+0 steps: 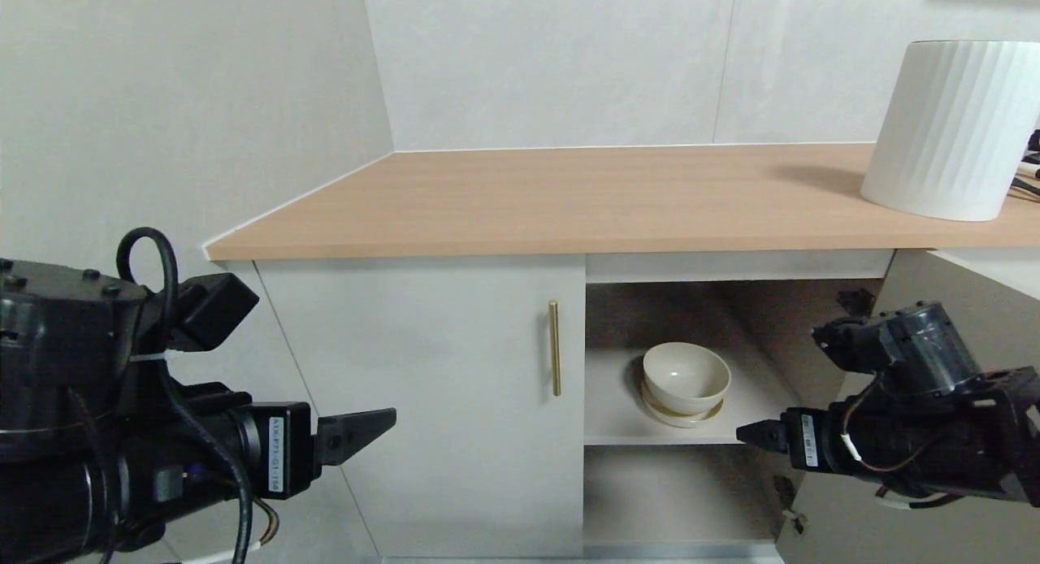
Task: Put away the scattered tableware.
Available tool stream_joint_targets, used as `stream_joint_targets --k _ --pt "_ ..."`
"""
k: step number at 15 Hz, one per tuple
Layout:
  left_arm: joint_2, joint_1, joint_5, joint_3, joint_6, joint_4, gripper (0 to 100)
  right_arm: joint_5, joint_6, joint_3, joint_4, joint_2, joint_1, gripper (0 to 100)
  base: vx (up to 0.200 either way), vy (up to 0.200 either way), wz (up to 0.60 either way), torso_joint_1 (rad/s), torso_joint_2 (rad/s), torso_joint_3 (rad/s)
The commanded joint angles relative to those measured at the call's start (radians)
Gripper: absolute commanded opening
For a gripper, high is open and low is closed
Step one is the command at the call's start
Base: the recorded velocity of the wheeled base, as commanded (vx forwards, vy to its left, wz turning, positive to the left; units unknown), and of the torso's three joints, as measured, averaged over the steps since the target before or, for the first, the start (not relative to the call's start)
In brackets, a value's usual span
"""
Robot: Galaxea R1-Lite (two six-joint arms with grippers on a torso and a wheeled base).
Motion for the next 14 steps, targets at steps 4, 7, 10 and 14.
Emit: stream_joint_targets --k 4,7,10,14 --pt "0.042 0.004 0.000 0.004 -0.005 -0.005 100 -0.002 -0.003 0.043 0.033 -0.128 0.050 100 -0.150 0.000 0.00 0.003 0.00 0.003" --pt "0.083 0.001 0.000 0.007 -0.028 -0.005 100 -0.005 -0.015 0.061 0.033 -0.124 0.053 100 -0.200 0.000 0.00 -0.002 0.00 0.002" --pt "0.083 -0.001 0.000 0.007 -0.029 -0.003 100 -0.005 -0.015 0.067 0.033 -0.125 0.053 100 -0.200 0.000 0.00 -0.004 0.00 0.002" --pt "0.083 -0.001 0.000 0.007 -0.029 -0.003 100 -0.005 -0.015 0.069 0.033 -0.124 0.056 100 -0.200 0.000 0.00 0.002 0.00 0.004"
